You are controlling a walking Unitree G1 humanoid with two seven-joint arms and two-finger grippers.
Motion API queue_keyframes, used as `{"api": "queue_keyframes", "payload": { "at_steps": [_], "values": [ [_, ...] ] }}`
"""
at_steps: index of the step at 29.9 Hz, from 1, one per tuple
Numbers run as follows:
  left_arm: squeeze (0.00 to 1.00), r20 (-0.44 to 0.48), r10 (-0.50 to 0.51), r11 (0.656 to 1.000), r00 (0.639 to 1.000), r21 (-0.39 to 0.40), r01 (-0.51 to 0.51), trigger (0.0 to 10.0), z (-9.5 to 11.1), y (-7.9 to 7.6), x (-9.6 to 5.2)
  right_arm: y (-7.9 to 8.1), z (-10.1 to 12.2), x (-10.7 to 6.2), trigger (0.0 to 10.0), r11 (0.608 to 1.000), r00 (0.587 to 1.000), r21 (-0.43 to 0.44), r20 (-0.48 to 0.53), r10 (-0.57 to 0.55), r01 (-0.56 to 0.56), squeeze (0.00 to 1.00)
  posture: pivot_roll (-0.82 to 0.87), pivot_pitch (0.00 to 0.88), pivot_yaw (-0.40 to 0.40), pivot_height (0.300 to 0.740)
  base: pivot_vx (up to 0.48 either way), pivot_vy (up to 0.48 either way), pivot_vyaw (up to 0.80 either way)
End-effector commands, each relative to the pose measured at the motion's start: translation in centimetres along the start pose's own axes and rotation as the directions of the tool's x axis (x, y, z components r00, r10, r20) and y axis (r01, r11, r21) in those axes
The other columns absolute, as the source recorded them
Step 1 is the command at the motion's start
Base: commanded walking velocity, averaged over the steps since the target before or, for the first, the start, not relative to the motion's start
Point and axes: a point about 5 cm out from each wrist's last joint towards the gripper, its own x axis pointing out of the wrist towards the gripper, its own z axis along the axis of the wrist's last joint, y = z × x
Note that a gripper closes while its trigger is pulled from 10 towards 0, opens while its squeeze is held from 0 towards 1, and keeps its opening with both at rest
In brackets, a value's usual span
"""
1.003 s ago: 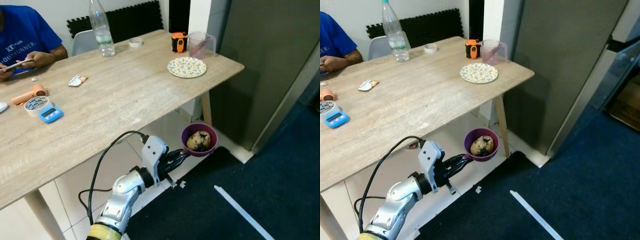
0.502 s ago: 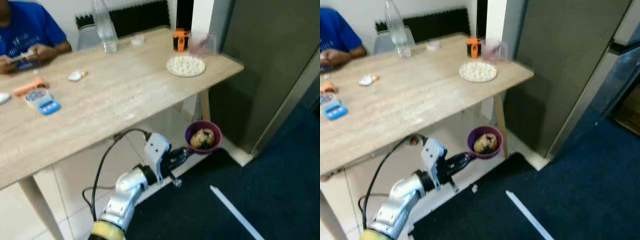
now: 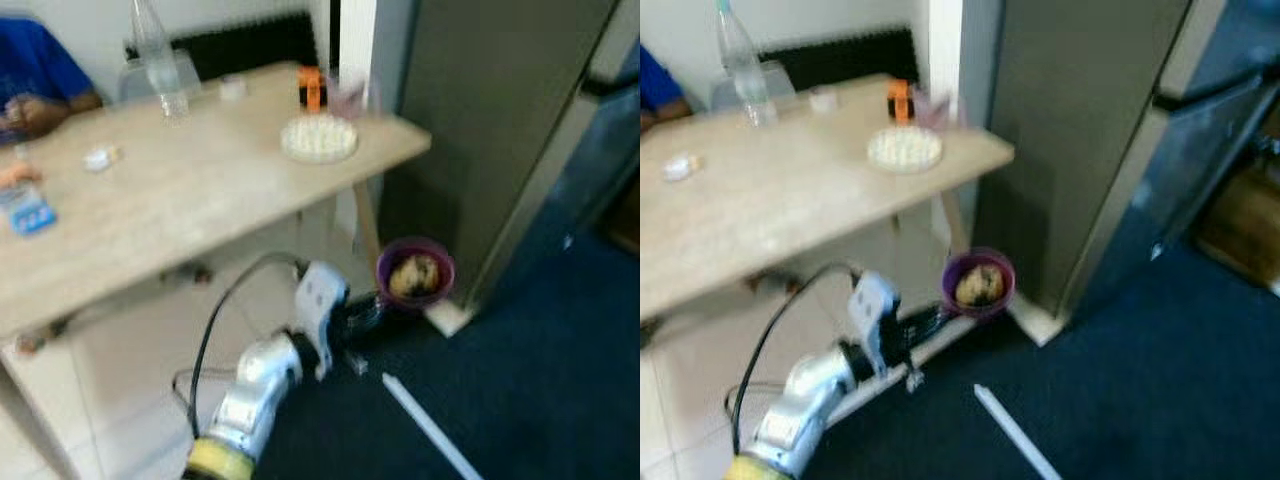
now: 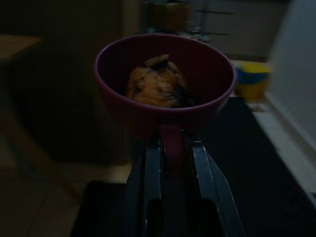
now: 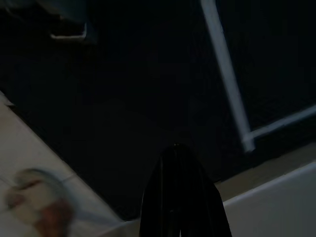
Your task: Restocking fridge
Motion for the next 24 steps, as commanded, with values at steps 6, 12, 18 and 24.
{"api": "queue_keyframes", "payload": {
  "at_steps": [6, 12, 18, 24],
  "values": [
    [0.00, 0.012, -0.010, 1.000, 1.000, 0.011, 0.010, 10.0, 0.34, -0.07, 0.15, -0.24, 0.85, 0.03, 10.0, 1.000, 1.000, -0.001, 0.027, -0.009, 0.009, 0.00, -0.02, 0.018, 0.019, 0.740, 0.000, -0.435, 0.79],
    [0.00, 0.012, -0.012, 1.000, 1.000, 0.009, 0.011, 10.0, 0.35, -0.09, 0.19, -0.25, 0.87, 0.03, 10.0, 1.000, 1.000, -0.004, 0.027, -0.011, 0.011, 0.00, -0.03, 0.018, 0.018, 0.740, 0.000, -0.435, 0.79],
    [0.00, 0.014, -0.014, 1.000, 1.000, 0.007, 0.013, 10.0, 0.37, -0.16, 0.26, -0.42, 0.91, 0.02, 10.0, 0.999, 0.999, 0.001, 0.034, -0.040, 0.040, 0.00, -0.03, 0.019, 0.018, 0.740, 0.000, -0.435, 0.26],
    [0.00, 0.015, -0.015, 1.000, 1.000, 0.006, 0.015, 10.0, 0.38, -0.20, 0.32, -0.44, 0.94, 0.01, 10.0, 0.999, 0.998, 0.003, 0.038, -0.044, 0.044, 0.00, -0.03, 0.018, 0.017, 0.740, 0.000, -0.435, 0.00]
  ]
}}
